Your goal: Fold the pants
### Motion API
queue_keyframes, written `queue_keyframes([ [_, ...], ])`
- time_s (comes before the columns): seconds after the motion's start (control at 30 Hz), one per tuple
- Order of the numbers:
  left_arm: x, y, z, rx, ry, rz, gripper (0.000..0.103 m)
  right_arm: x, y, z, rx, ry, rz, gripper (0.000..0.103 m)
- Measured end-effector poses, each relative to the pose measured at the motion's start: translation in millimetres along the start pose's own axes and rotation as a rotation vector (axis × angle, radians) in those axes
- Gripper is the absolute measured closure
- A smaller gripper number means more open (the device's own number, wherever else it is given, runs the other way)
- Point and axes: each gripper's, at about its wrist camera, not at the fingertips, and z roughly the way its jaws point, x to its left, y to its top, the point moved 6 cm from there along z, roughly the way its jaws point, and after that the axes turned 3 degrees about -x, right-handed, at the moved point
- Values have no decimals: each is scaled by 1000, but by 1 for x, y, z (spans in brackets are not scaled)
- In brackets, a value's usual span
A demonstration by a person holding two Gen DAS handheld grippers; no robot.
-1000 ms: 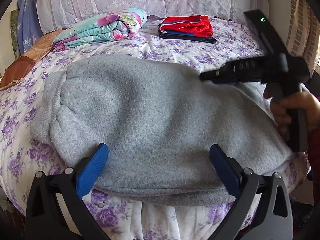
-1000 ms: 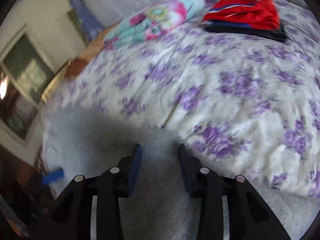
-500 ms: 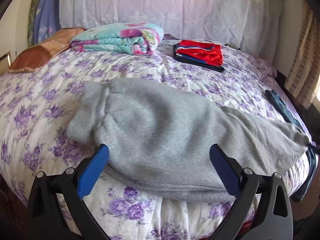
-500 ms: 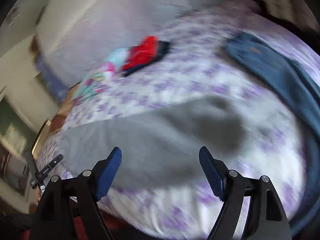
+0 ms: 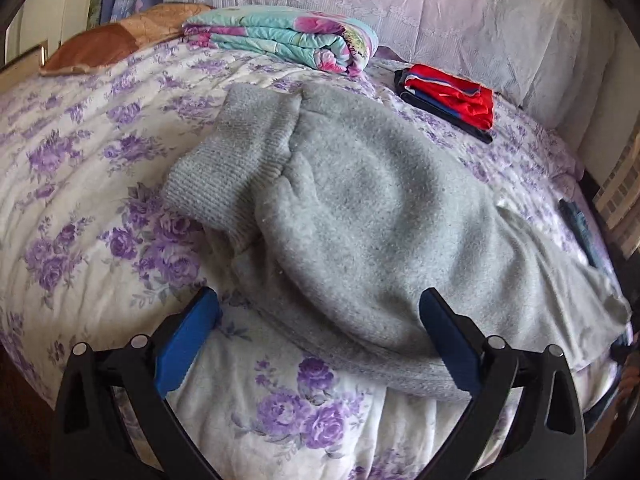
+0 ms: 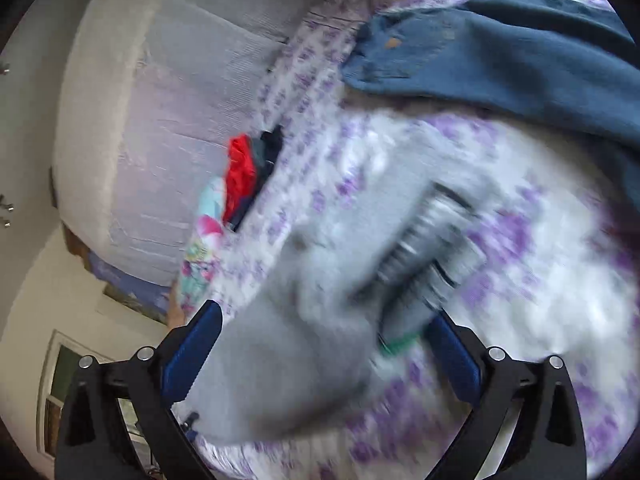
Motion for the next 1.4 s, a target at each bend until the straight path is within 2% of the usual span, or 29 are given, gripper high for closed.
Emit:
queue_keyframes([
  [0.03,-2,0,2,-1,17,20,5,-3,1,4,-50,-19,-8,13],
  [0.07,-3,-1,2,-4,30,38,5,-4,1,5,-109,-58,-42,33],
  [0.13,-1,-1,1,-4,21,36,5,-8,1,4,-165,-115,-72,67],
  [0.2,2,0,0,1,-8,23,5,-8,4,-4,-215,-97,-53,72],
  [0.23,3,1,-1,1,-20,17,5,7,3,-9,-248,-131,-140,73],
  [0.27,5,1,-1,-1,-30,12,5,25,2,-12,-280,-184,-269,73],
  [0.3,6,1,-1,-6,-38,8,5,58,-8,-16,-326,-265,-479,73],
  [0.4,4,-1,0,-13,-23,24,5,131,-55,-4,-375,-396,-918,73],
  [0.5,2,-2,0,-16,-13,33,5,180,-118,38,-317,-400,-1220,73],
  [0.6,4,-1,1,-11,-27,30,5,204,-185,87,-212,-377,-1453,73],
  [0.63,5,-1,1,-10,-30,27,5,204,-203,98,-168,-369,-1494,73],
  [0.7,6,-1,1,-11,-30,25,5,195,-224,127,-82,-430,-1563,70],
  [0.77,5,-1,1,-11,-26,30,5,189,-233,132,-87,-473,-1621,70],
  [0.83,5,-2,1,-13,-22,34,5,191,-229,126,-83,-472,-1611,66],
  [0.9,4,-2,1,-16,-19,35,5,193,-225,118,-65,-459,-1595,57],
  [0.97,4,-2,1,-18,-13,41,5,201,-221,106,-78,-443,-1581,41],
  [1.0,4,-2,1,-19,-12,43,5,205,-221,98,-93,-419,-1578,38],
  [1.07,4,-2,2,-23,-8,47,5,213,-213,82,-148,-392,-1568,19],
  [1.13,3,-3,2,-27,1,55,5,214,-209,77,-192,-401,-1570,12],
  [1.23,2,-3,3,-31,12,61,5,205,-208,89,-162,-427,-1574,12],
  [1.4,2,-3,3,-33,14,63,5,201,-220,112,-143,-519,-1640,12],
])
